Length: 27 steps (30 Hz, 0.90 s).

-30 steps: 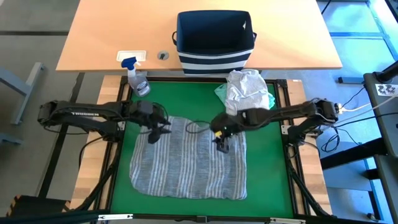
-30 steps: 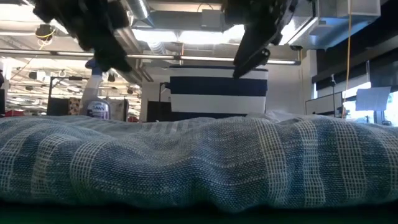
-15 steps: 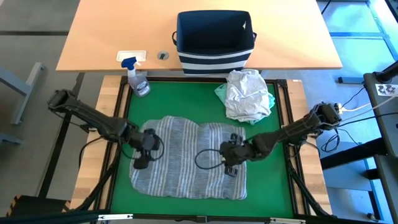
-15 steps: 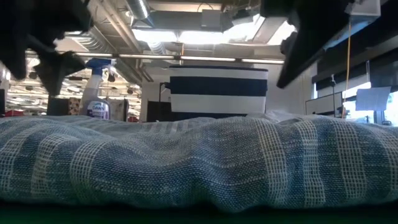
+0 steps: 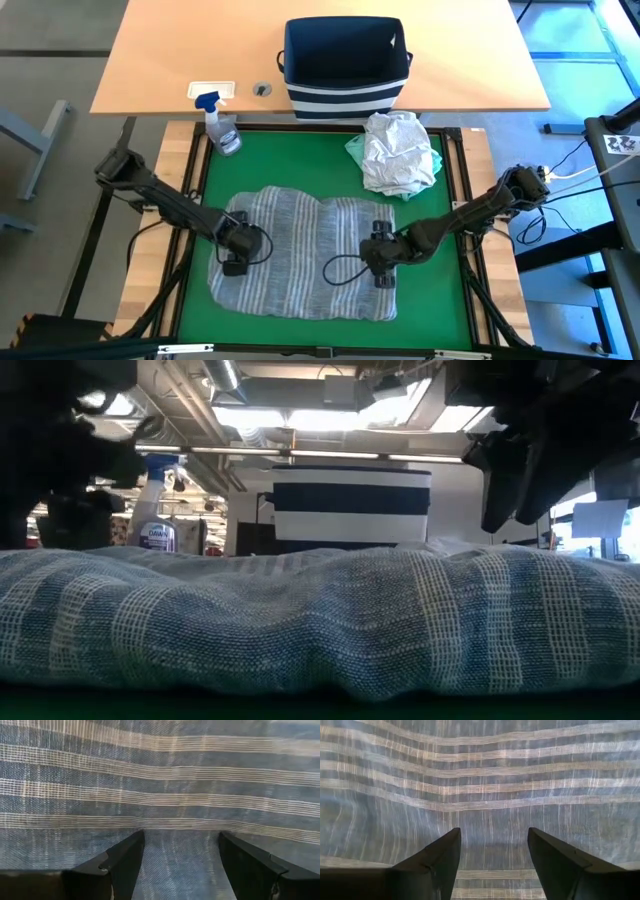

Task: Fold laundry
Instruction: Fold the blue polo shirt

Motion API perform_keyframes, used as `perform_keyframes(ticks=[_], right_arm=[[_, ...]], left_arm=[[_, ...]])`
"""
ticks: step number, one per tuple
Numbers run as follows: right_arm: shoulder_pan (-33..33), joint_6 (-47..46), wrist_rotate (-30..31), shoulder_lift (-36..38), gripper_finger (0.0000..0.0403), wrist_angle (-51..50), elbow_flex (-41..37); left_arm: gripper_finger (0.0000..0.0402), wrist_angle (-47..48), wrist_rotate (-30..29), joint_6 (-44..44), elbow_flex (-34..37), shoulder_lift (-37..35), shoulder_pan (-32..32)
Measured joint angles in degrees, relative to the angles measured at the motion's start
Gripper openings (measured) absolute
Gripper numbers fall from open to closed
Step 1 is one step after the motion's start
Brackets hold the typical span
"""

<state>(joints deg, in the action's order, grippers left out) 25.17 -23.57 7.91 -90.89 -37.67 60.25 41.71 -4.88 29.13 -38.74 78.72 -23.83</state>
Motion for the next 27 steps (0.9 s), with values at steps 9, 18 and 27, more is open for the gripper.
perform_keyframes(ticks=[9, 18, 27], right_arm=[[-0.04, 1.37, 0.0, 0.0, 0.0232, 1.04, 0.0], [-0.12, -5.48, -0.37, -1.48, 0.0233, 0.7, 0.01], [-4.36, -5.4, -3.1, -7.66, 0.0296, 1.82, 0.02]], left_arm=[[0.0253, -0.81, 0.02, -1.84, 0.44, 6.21, 0.04], [0.025, -1.59, -0.05, -2.67, 0.66, 6.03, 0.09], [0.0233, -2.11, -0.03, -2.91, 0.74, 6.08, 0.07]])
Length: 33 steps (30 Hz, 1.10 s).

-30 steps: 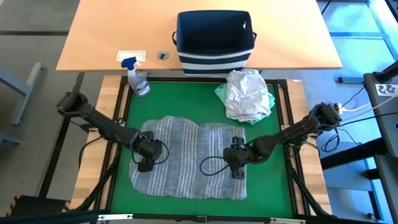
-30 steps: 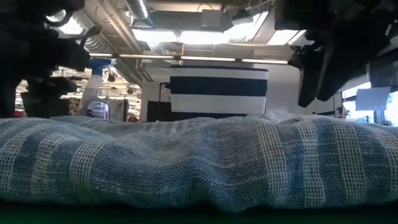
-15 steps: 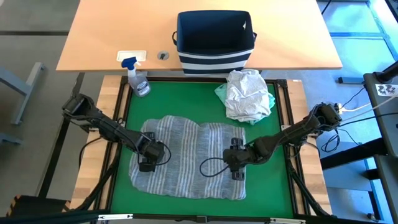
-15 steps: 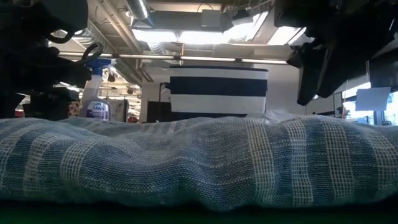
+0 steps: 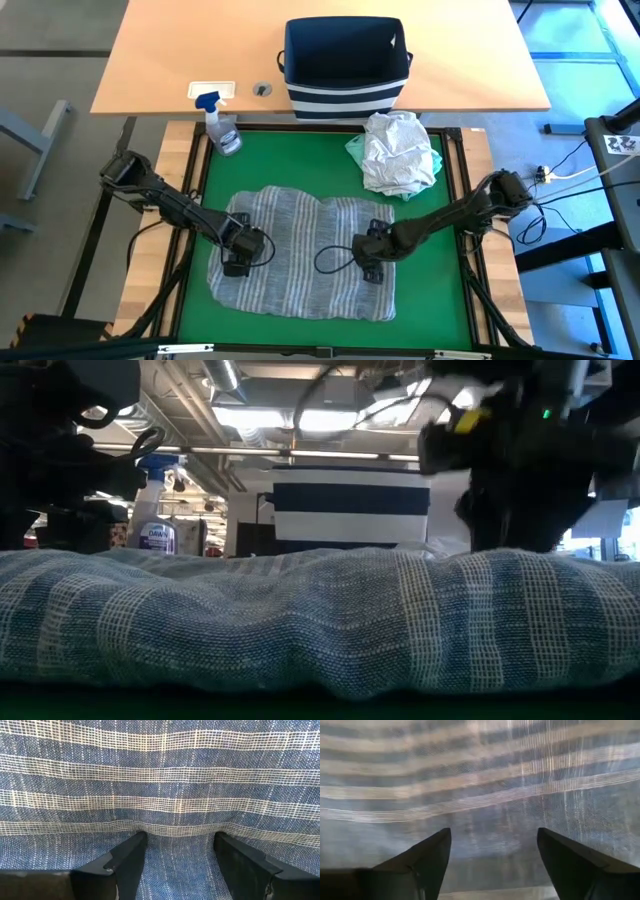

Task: Fold laundry
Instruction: Fold the blue polo shirt

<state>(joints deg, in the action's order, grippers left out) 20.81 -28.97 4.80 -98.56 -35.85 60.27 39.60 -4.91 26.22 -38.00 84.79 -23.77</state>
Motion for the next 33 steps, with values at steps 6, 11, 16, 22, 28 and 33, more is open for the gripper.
perform_keyframes(ticks=[6, 11, 16, 22, 28, 33], right_arm=[[-1.04, 3.97, -1.36, -5.21, 0.0301, 0.01, 0.32], [-1.02, 4.19, -0.97, -7.96, 0.0283, 0.17, 0.42], [-0.98, 3.67, -1.12, -7.78, 0.0268, 1.14, 0.26], [-0.98, 3.51, -1.19, -7.77, 0.0264, 1.44, 0.17], [-0.98, 3.41, -1.34, -7.77, 0.0264, 1.51, 0.13], [-0.98, 3.37, -1.46, -7.77, 0.0264, 1.55, 0.11]], left_arm=[[0.0229, -0.12, -0.02, 0.02, 0.04, 0.04, 0.0], [0.0229, -0.41, -0.19, 0.04, 0.07, 0.03, 0.0], [0.0229, -0.03, 0.02, -1.31, -0.36, -1.59, 0.39], [0.0229, 7.34, 2.41, -1.46, -5.09, -6.24, 0.01], [0.0229, 9.97, 2.37, -1.44, -7.41, -10.95, -0.7], [0.0229, 8.25, -2.74, -1.02, -7.45, -11.82, -0.51]])
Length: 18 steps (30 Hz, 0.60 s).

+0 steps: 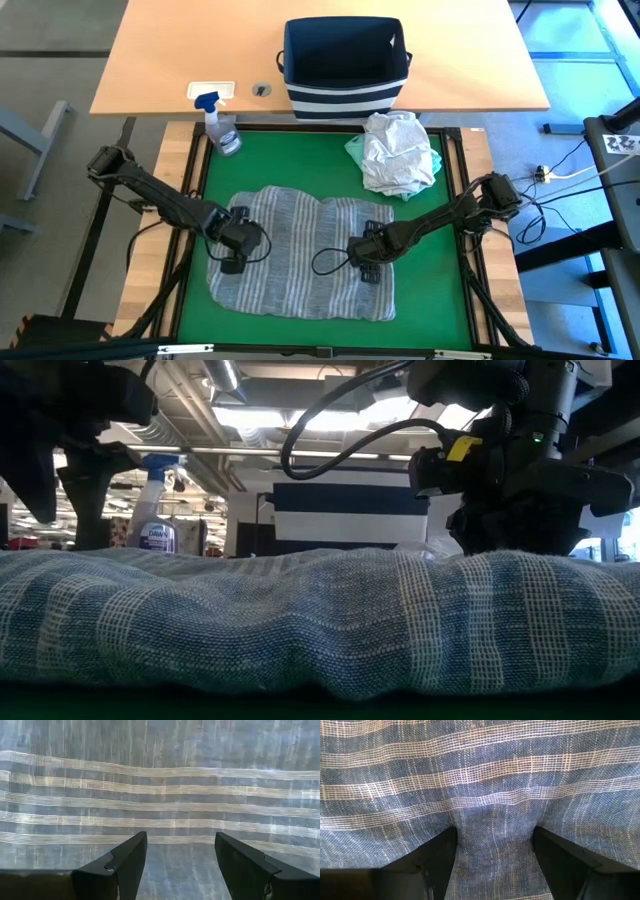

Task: Fold laundry
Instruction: Fold the blue polo shirt

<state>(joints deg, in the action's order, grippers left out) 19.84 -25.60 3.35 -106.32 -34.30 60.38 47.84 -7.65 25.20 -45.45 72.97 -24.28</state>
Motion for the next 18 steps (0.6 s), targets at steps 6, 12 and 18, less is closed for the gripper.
perform_keyframes(ticks=[6, 12, 18], right_arm=[[0.0, -0.84, -0.12, 0.0, 0.0264, 0.06, -0.02], [0.02, -1.62, -0.12, 0.0, 0.0264, 0.26, -0.07], [0.0, -1.6, -0.19, 0.0, 0.0264, 0.29, -0.07]], left_arm=[[0.0233, 0.14, 0.7, 1.05, -0.02, 0.0, 0.27], [0.0288, 0.65, 0.62, 1.01, -0.04, 0.0, 0.22], [0.0333, 0.46, 1.53, 1.06, -0.07, 0.0, -0.32]])
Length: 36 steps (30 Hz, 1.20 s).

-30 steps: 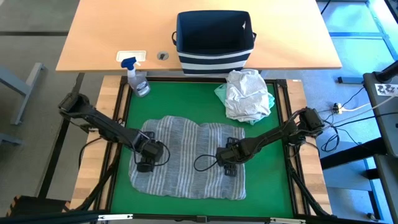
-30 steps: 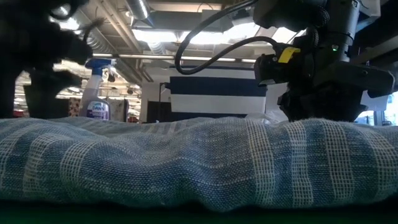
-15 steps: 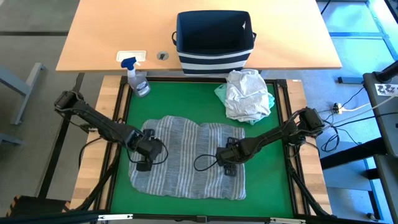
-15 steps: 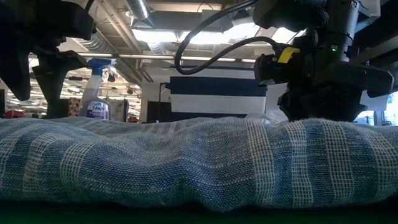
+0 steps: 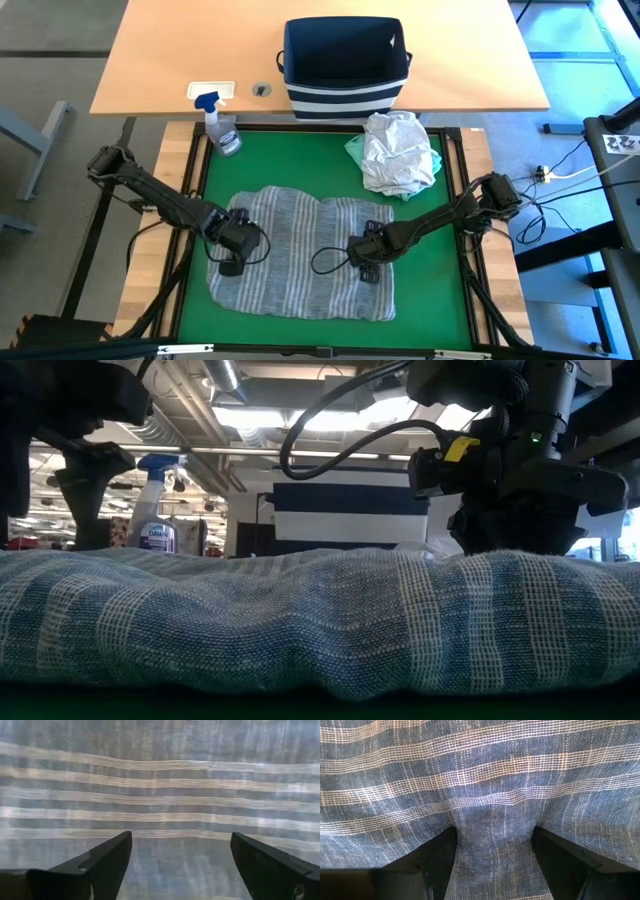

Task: Fold laundry
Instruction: Fold the blue polo shirt

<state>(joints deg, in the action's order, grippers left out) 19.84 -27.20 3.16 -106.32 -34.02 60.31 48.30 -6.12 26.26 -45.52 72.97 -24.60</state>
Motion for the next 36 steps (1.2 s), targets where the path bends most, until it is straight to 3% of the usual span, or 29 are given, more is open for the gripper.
perform_keyframes(ticks=[9, 21, 36], right_arm=[[0.0, 0.0, -0.17, 0.0, 0.0264, 0.07, -0.03], [0.0, 0.0, -0.17, -0.02, 0.0264, 1.2, -0.07], [0.07, 1.9, -1.25, -0.04, 0.0264, 1.11, -0.04]], left_arm=[[0.0331, -1.88, 1.78, 3.55, 0.37, 0.0, -0.01], [0.0331, -1.99, 1.07, 0.78, 8.27, 0.0, 2.66], [0.033, -12.12, 2.95, -1.55, 16.81, 0.9, 4.52]])
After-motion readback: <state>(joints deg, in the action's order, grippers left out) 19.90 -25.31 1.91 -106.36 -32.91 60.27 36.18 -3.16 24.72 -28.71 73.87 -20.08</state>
